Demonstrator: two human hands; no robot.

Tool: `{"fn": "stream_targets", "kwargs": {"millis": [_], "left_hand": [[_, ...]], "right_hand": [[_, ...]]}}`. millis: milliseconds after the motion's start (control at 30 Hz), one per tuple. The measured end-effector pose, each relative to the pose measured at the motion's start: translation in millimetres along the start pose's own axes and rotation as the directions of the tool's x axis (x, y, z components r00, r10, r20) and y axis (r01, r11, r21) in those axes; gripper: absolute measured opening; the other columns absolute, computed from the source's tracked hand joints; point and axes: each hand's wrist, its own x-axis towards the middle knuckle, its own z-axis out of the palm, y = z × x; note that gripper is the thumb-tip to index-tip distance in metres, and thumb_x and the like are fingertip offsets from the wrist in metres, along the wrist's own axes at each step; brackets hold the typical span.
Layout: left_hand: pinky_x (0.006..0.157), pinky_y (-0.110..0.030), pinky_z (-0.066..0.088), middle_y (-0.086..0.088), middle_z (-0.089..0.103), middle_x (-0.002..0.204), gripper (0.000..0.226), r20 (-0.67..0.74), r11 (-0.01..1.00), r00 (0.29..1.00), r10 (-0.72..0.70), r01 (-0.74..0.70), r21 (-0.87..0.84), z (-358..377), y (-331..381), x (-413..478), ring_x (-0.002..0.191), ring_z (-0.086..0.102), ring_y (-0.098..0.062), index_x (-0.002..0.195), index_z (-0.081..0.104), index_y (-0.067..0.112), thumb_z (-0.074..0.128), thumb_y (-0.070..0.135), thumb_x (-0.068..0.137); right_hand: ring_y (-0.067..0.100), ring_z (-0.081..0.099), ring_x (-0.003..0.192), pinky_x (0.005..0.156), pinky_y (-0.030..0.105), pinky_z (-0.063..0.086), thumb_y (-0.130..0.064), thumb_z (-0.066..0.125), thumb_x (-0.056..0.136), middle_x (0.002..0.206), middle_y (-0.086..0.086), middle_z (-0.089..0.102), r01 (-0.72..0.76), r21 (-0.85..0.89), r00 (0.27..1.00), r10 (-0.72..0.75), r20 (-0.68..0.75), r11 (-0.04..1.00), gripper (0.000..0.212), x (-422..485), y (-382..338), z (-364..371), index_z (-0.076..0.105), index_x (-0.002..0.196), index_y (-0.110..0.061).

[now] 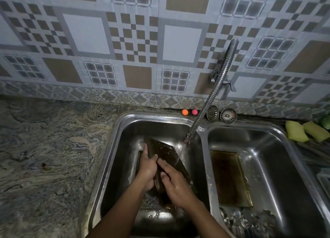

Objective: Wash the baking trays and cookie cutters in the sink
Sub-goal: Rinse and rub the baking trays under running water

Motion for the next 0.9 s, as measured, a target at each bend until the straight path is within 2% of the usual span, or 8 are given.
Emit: {"fn": "stream_targets", "kwargs": {"millis": [267, 333, 433, 533, 633, 733, 800, 900], "left_hand": [[0.085, -0.052, 0.059, -0.010, 0.061, 0.131, 0.058, 0.079, 0.996, 0.996, -0.043, 0.037, 0.079, 4, 5, -7, 0.108, 0.066, -0.030, 0.151, 0.022, 0.049, 0.042, 0.019, 0.106], [0.087, -0.048, 0.058, -0.008, 0.059, 0.134, 0.052, 0.110, 0.997, 0.994, -0.025, 0.016, 0.080, 6, 10, -8, 0.112, 0.064, -0.027, 0.152, 0.024, 0.046, 0.041, 0.025, 0.106], [0.093, -0.026, 0.049, 0.004, 0.046, 0.147, 0.048, 0.141, 0.982, 0.989, 0.040, -0.065, 0.179, 11, 10, -7, 0.126, 0.049, -0.013, 0.154, 0.027, 0.037, 0.035, 0.037, 0.107], [0.106, -0.033, 0.045, 0.003, 0.041, 0.154, 0.048, 0.147, 0.973, 0.984, 0.098, -0.126, 0.196, 11, 12, -4, 0.134, 0.045, -0.013, 0.153, 0.030, 0.038, 0.034, 0.043, 0.105], [0.081, -0.025, 0.057, -0.003, 0.050, 0.145, 0.047, 0.180, 0.976, 0.979, 0.099, -0.130, 0.173, 8, 16, -2, 0.122, 0.057, -0.015, 0.152, 0.031, 0.037, 0.037, 0.034, 0.106], [0.071, -0.017, 0.055, -0.002, 0.053, 0.142, 0.047, 0.182, 0.967, 0.971, 0.153, -0.185, 0.176, 10, 14, -2, 0.114, 0.061, -0.009, 0.152, 0.031, 0.037, 0.038, 0.025, 0.107], [0.077, -0.018, 0.055, 0.000, 0.053, 0.141, 0.044, 0.128, 0.970, 0.977, 0.171, -0.189, 0.150, 17, 15, 0, 0.118, 0.059, -0.011, 0.150, 0.036, 0.036, 0.037, 0.026, 0.107], [0.076, -0.012, 0.050, 0.001, 0.061, 0.130, 0.037, -0.045, 0.980, 0.982, 0.182, -0.177, 0.093, 27, 20, 5, 0.109, 0.062, -0.007, 0.142, 0.050, 0.026, 0.035, 0.027, 0.108]], "right_hand": [[0.025, 0.029, 0.145, 0.118, 0.057, 0.019, -0.083, 0.018, 0.085, 0.156, -0.001, 0.034, -0.391, -0.091, 0.920, 0.386, -0.071, 0.916, 0.082, 57, 44, -36, 0.033, 0.148, -0.034], [0.026, 0.035, 0.142, 0.117, 0.050, 0.024, -0.083, 0.018, 0.085, 0.152, 0.003, 0.041, -0.323, -0.087, 0.946, 0.318, -0.063, 0.943, 0.081, 77, 28, -35, 0.036, 0.146, -0.033], [0.016, 0.008, 0.151, 0.121, 0.042, 0.006, -0.056, 0.020, 0.100, 0.164, -0.001, 0.016, -0.040, -0.110, 0.999, 0.043, 0.025, 0.993, 0.063, 93, 2, -26, 0.022, 0.155, -0.025], [0.016, 0.002, 0.151, 0.122, 0.042, 0.000, -0.036, 0.027, 0.107, 0.164, 0.000, 0.014, 0.045, -0.047, 0.999, -0.046, -0.016, 0.998, 0.051, 107, 1, -29, 0.022, 0.155, -0.020], [0.022, 0.027, 0.147, 0.118, 0.032, 0.013, -0.051, 0.031, 0.103, 0.159, 0.004, 0.030, -0.235, 0.043, 0.961, 0.239, -0.142, 0.971, 0.056, 116, 19, -41, 0.028, 0.153, -0.025], [0.027, 0.056, 0.121, 0.109, 0.041, 0.040, -0.074, 0.032, 0.089, 0.136, 0.009, 0.056, -0.461, 0.114, 0.847, 0.474, -0.239, 0.880, 0.069, 119, 29, -49, 0.046, 0.139, -0.028], [0.026, 0.044, 0.135, 0.114, 0.044, 0.033, -0.075, 0.026, 0.088, 0.149, 0.004, 0.044, -0.371, 0.016, 0.903, 0.365, -0.228, 0.928, 0.072, 114, 20, -43, 0.042, 0.142, -0.032], [0.014, 0.015, 0.150, 0.122, 0.041, 0.013, -0.043, 0.027, 0.104, 0.161, -0.007, 0.022, -0.055, -0.060, 0.997, 0.052, -0.057, 0.997, 0.051, 85, -6, -21, 0.026, 0.153, -0.030]]}}
